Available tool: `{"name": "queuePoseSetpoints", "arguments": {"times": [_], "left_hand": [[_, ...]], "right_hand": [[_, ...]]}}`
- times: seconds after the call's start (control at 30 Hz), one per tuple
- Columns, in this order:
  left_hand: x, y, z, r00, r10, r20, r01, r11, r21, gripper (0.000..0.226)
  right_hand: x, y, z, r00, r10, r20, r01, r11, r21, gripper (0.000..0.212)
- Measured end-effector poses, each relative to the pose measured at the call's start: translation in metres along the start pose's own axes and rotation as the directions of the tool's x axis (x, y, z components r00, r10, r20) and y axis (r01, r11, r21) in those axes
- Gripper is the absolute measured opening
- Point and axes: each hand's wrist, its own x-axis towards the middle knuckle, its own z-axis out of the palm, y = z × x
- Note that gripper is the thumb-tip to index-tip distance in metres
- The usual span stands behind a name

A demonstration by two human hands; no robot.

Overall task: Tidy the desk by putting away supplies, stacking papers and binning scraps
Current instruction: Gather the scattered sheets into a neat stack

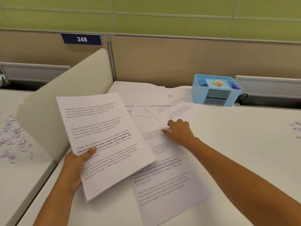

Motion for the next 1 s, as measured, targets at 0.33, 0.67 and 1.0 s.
{"name": "queuePoseSetpoints", "arguments": {"times": [0.33, 0.67, 1.0], "left_hand": [[-0.003, -0.003, -0.001, 1.0, -0.005, 0.005, 0.005, 1.0, -0.008, 0.038], [-0.001, -0.004, -0.003, 1.0, 0.0, 0.011, 0.0, 1.0, -0.015, 0.041], [-0.001, -0.003, -0.002, 1.0, 0.001, -0.004, -0.001, 1.0, 0.007, 0.034]], "right_hand": [[-0.022, 0.02, 0.004, 0.976, 0.192, 0.103, -0.214, 0.936, 0.28, 0.069], [-0.019, 0.001, -0.006, 0.975, 0.2, 0.097, -0.208, 0.974, 0.085, 0.055], [-0.017, 0.012, -0.003, 0.972, 0.233, 0.008, -0.23, 0.952, 0.201, 0.028]]}}
